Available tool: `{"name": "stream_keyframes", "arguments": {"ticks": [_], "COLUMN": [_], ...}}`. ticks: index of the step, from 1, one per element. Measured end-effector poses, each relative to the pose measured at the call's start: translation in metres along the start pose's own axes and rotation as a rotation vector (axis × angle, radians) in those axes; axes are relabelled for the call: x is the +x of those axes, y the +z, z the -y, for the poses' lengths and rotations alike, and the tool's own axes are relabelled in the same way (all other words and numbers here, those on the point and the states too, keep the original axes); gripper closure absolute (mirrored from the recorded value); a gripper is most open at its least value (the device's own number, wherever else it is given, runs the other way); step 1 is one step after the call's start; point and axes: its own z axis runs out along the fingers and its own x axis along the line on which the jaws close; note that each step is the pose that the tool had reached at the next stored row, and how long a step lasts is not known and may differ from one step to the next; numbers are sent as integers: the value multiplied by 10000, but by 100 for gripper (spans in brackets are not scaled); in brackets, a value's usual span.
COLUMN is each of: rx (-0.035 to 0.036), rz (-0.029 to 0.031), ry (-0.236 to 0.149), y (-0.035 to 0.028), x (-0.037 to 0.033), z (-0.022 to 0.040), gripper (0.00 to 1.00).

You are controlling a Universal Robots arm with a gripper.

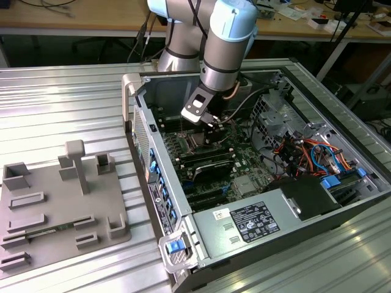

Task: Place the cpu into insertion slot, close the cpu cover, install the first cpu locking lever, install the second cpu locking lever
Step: 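Place the cpu into insertion slot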

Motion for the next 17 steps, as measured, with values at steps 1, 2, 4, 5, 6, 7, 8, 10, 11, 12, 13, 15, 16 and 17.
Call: {"name": "stream_keyframes", "arguments": {"ticks": [1,2,4,5,6,7,8,10,11,12,13,15,16,17], "rx": [0,0,0,1,0,-3,0,0,0,0,1,2,1,2], "rz": [0,0,0,-1,-1,0,-1,-1,-1,0,1,2,1,1], "ry": [-3,-4,-5,-6,-6,-9,-10,-12,-12,-13,-13,-8,3,16], "y": [0,0,0,0,0,0,0,0,0,0,0,2,3,4], "x": [0,0,0,0,0,0,0,0,0,0,0,-1,0,0], "z": [0,-1,0,0,0,-1,-1,-1,0,0,0,0,0,0], "gripper": [46,46,46,46,46,45,38,38,38,38,38,38,38,38]}}
